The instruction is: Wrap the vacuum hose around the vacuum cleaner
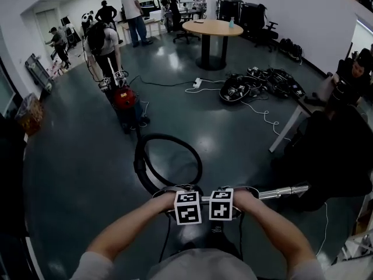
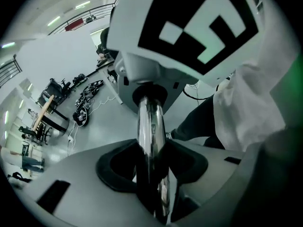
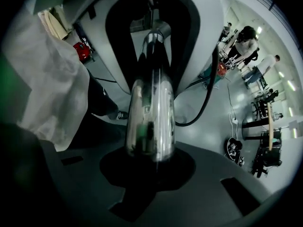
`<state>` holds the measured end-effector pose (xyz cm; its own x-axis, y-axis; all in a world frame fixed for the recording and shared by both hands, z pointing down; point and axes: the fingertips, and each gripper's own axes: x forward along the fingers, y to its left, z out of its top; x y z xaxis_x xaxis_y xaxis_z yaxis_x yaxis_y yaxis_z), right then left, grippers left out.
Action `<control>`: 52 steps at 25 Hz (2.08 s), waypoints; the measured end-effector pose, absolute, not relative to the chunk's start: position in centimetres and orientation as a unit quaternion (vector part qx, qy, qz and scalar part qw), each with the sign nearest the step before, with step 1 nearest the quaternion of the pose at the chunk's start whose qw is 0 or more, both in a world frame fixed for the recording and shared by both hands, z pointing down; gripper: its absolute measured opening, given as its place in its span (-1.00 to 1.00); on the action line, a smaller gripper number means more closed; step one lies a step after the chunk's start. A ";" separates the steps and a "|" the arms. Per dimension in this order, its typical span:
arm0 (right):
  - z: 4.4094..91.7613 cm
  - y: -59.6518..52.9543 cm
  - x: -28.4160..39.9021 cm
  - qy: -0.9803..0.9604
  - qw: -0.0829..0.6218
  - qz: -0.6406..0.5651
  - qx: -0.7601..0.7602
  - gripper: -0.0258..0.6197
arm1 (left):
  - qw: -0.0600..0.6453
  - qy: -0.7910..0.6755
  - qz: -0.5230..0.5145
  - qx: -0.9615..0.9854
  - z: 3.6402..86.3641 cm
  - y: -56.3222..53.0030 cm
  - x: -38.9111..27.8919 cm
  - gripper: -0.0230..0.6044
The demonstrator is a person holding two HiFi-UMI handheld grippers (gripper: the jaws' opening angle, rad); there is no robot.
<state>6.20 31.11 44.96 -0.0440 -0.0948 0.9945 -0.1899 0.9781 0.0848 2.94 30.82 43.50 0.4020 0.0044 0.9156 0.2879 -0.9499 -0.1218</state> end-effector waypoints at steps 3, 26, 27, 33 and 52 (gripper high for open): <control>44.1 28.9 6.3 -0.730 0.677 0.033 0.088 -0.72 | 0.130 -0.072 -0.561 -0.815 44.6 28.4 3.2 -0.37; 45.1 22.2 9.2 -0.763 0.644 -0.047 -0.044 -0.71 | -0.003 0.012 -0.591 -0.807 45.4 22.4 6.2 -0.54; 44.8 21.9 9.4 -0.766 0.639 -0.057 -0.043 -0.71 | -0.009 0.016 -0.591 -0.807 45.4 22.2 6.5 -0.54; 41.7 19.4 10.5 -0.791 0.594 -0.145 0.005 -0.57 | -0.048 0.045 -0.582 -0.810 44.6 20.8 8.0 -0.55; 34.3 11.4 11.9 -0.765 0.578 -0.236 0.157 -0.43 | -0.051 0.056 -0.542 -0.837 44.5 11.8 7.0 -0.57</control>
<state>11.86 11.43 34.29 -0.2824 -0.5135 0.8103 0.0323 0.8391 0.5430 7.00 11.76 44.50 0.4059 -0.0376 0.9131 -0.1483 -0.9886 0.0252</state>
